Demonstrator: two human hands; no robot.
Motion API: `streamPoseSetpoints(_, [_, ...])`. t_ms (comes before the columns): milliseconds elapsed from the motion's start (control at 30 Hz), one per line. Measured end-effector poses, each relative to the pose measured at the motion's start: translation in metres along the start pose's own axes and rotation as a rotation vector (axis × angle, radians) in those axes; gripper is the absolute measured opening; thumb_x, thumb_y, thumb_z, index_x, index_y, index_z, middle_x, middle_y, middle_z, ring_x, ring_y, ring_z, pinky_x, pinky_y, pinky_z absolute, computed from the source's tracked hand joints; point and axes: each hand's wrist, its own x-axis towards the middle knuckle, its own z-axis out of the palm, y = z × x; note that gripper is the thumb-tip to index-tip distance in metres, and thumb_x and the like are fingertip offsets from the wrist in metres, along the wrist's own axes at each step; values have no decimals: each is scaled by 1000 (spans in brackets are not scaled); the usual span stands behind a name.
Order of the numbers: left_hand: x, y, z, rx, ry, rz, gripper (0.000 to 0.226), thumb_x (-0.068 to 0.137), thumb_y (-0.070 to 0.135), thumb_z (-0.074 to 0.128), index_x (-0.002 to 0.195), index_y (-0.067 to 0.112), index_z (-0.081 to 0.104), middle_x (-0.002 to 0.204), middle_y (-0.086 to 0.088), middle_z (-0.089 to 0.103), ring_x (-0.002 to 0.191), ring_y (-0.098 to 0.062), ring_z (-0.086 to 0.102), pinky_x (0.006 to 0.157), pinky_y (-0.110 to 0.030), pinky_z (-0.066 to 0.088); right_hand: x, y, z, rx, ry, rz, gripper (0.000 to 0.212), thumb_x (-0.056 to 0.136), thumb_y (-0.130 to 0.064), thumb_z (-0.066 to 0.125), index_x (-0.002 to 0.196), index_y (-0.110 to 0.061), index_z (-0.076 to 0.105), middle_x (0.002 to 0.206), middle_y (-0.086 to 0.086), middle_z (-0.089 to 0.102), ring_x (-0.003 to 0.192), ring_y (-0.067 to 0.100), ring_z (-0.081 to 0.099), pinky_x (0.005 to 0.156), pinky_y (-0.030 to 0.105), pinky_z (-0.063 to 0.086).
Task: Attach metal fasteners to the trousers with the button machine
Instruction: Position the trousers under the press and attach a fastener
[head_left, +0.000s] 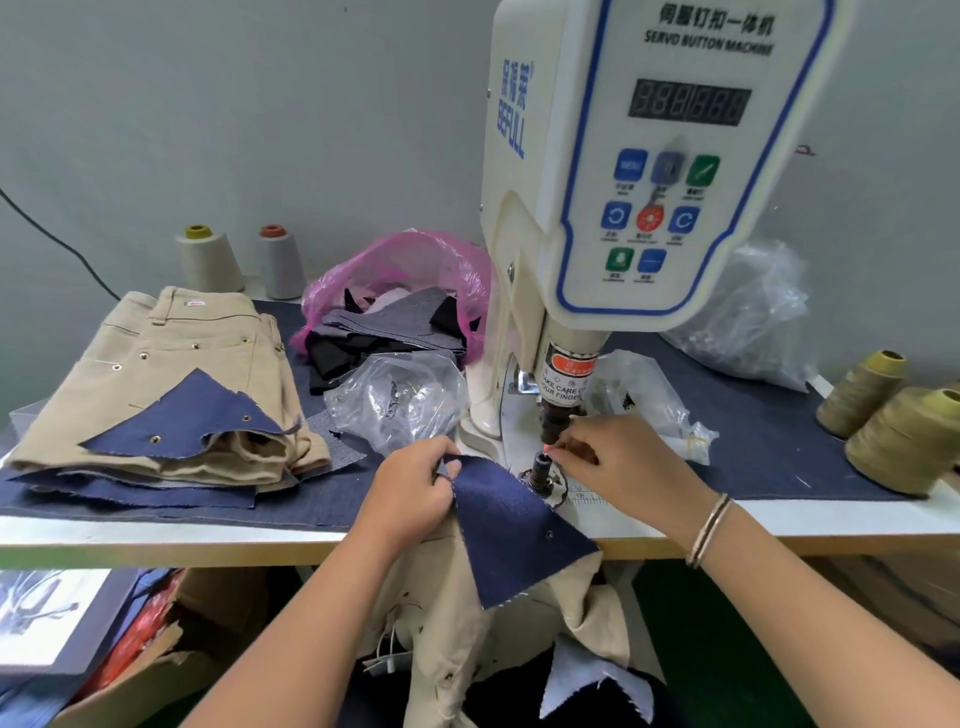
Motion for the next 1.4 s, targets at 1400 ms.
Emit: streamPoseSetpoints(1400, [1,-4,2,-25,-5,1,10,89,12,54,82,17,58,74,2,59,75,-19,52,69,-34,39,-3,6,14,554,3,125,24,85,-12,68,71,-32,64,51,-13,59,51,1,52,52,13,42])
